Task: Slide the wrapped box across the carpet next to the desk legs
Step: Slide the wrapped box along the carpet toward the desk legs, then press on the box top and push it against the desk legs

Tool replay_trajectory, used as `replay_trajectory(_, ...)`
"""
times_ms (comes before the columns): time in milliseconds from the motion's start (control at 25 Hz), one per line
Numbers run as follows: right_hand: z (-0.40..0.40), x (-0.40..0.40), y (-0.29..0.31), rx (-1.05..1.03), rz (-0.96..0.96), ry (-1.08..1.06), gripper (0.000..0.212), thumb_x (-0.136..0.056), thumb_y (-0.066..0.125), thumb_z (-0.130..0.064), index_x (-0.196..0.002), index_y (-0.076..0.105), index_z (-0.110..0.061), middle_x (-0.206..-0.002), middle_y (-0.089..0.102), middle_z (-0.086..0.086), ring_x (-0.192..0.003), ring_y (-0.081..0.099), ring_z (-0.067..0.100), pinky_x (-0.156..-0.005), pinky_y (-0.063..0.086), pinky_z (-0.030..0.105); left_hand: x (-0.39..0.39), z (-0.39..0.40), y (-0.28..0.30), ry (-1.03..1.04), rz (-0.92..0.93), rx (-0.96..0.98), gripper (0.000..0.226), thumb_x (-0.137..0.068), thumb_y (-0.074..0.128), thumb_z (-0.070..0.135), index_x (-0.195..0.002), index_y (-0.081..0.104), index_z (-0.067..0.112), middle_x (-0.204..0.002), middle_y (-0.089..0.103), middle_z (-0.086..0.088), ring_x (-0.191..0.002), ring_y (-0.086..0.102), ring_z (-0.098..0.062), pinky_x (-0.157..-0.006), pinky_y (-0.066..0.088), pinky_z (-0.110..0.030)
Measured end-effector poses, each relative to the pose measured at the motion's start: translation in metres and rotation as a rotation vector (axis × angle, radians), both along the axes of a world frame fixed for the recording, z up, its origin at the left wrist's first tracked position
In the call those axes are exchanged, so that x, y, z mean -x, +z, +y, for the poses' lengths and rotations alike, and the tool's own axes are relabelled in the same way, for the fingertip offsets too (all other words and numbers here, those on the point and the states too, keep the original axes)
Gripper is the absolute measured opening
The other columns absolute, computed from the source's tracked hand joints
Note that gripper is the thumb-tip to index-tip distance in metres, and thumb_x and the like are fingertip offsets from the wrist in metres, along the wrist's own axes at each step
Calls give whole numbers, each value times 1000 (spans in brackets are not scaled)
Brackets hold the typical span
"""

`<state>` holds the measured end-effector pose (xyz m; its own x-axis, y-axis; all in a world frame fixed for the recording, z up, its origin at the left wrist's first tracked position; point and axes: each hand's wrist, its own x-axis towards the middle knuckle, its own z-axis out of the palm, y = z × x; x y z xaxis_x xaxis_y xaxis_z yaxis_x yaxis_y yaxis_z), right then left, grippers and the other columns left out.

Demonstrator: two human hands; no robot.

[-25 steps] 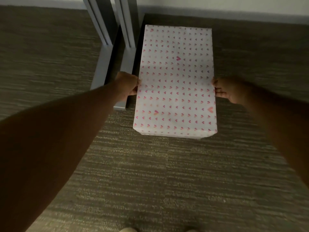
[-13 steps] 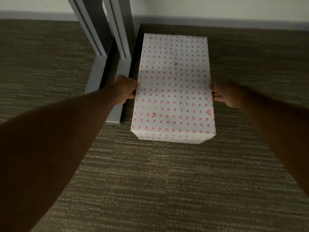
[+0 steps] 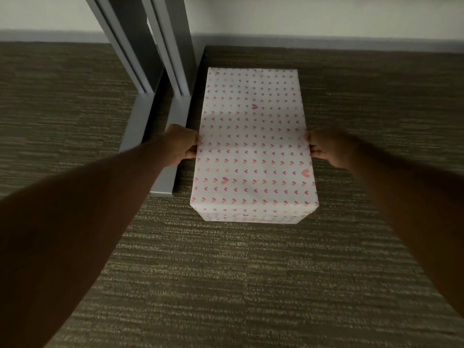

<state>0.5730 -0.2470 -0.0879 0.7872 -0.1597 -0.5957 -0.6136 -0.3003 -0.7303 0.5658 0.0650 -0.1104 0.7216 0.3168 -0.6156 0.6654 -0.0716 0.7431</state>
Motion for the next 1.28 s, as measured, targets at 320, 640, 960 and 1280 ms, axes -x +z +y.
replay_trajectory(320, -3, 0, -6, -34, 20, 9, 16, -96, 57, -15, -111, 58, -10, -115, 65, 11, -91, 63, 19, -47, 52, 22, 0, -5, 1, 27, -5, -65, 16, -93, 57, 5, -107, 61, -1, -116, 63, -13, -105, 64, -31, -85, 58, -44)
replay_trajectory(640, 3, 15, -16, 478, -337, 272, 27, -97, 50, -36, -103, 65, -14, -106, 70, 11, -81, 67, 18, -61, 52, 25, 22, -19, 8, -426, -249, -682, 43, -95, 54, 35, -129, 56, 9, -120, 62, -12, -94, 63, -25, -65, 54, -29)
replay_trajectory(960, 15, 39, -1, 935, -618, 649, 99, -85, 49, -66, -155, 12, -8, -163, 15, 20, -150, 14, 38, -120, 22, 54, 44, -32, 24, -792, -430, -1222, 102, -86, 49, 64, -156, -4, 13, -166, -2, -14, -152, -3, -30, -123, 0, -47)
replay_trajectory(1280, 27, 44, 10, 1086, -631, 713, 107, -83, 29, -79, -156, -2, -7, -165, -3, 22, -152, -4, 36, -123, 0, 50, 46, -53, 46, -865, -427, -1257, 102, -86, 34, 73, -156, -11, 14, -164, -16, -12, -151, -16, -28, -124, -4, -45)
